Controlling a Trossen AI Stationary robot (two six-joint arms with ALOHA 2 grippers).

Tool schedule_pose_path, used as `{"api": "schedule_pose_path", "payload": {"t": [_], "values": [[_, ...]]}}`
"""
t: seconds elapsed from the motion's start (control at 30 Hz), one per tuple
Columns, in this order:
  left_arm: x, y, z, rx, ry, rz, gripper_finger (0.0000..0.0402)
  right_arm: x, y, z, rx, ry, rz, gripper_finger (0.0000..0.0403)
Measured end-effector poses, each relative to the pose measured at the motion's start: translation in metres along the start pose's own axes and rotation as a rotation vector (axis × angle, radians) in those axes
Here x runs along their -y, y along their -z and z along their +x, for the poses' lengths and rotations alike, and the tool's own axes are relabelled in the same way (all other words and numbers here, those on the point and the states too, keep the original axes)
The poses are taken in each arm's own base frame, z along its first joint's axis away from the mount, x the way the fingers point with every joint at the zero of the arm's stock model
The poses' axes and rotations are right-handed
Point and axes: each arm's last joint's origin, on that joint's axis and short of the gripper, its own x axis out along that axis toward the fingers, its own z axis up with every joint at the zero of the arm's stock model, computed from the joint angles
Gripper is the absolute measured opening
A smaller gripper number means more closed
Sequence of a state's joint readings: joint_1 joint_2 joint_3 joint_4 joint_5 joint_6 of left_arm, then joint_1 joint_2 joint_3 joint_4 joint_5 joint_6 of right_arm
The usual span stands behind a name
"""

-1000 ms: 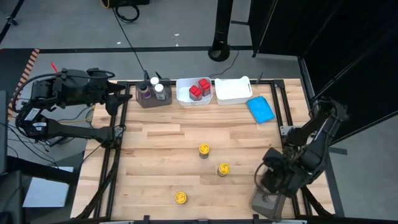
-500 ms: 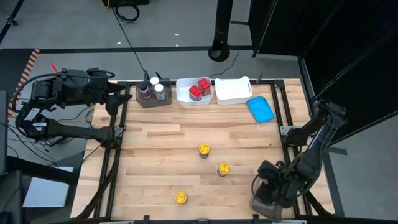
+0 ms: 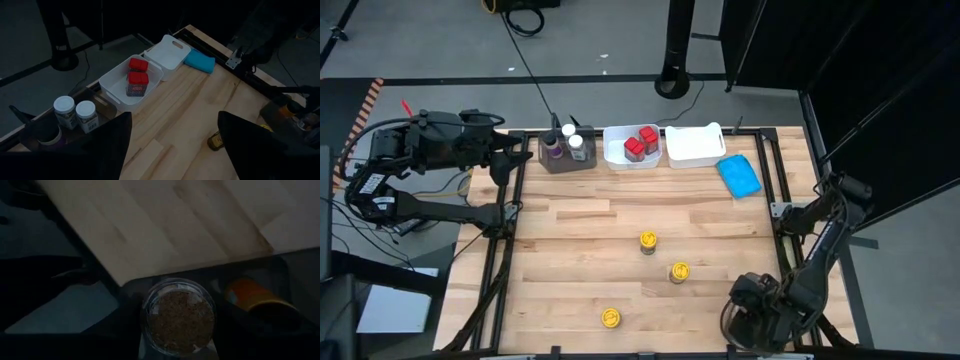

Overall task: Sort spices by type
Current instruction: Put the brown seasoning bottle into the top black bin

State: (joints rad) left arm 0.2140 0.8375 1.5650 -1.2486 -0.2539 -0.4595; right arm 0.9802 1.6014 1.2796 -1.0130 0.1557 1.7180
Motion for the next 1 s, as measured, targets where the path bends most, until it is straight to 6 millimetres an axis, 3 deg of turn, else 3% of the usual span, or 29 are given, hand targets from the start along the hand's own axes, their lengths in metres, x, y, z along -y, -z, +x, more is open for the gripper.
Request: {"api": "schedule_pose_path", "payload": {"t": [0.47,0.87,1.0], "values": [[-0.001,0.000,0.000,0.010,-0.022,0.004,0.0301,0.009,0.027,-0.003,0.088,-0.014,0.307,0.0196],[-0.001,0.000,0.000,0.011,-0.024,0.003,0.0301,0.007,0.027,-0.002,0.073,-0.027,0.357,0.0196],[-0.001,0.000,0.000,0.011,-0.024,0.003,0.0301,0.000,0.031,0.009,0.038,-0.027,0.366,0.0196]]}}
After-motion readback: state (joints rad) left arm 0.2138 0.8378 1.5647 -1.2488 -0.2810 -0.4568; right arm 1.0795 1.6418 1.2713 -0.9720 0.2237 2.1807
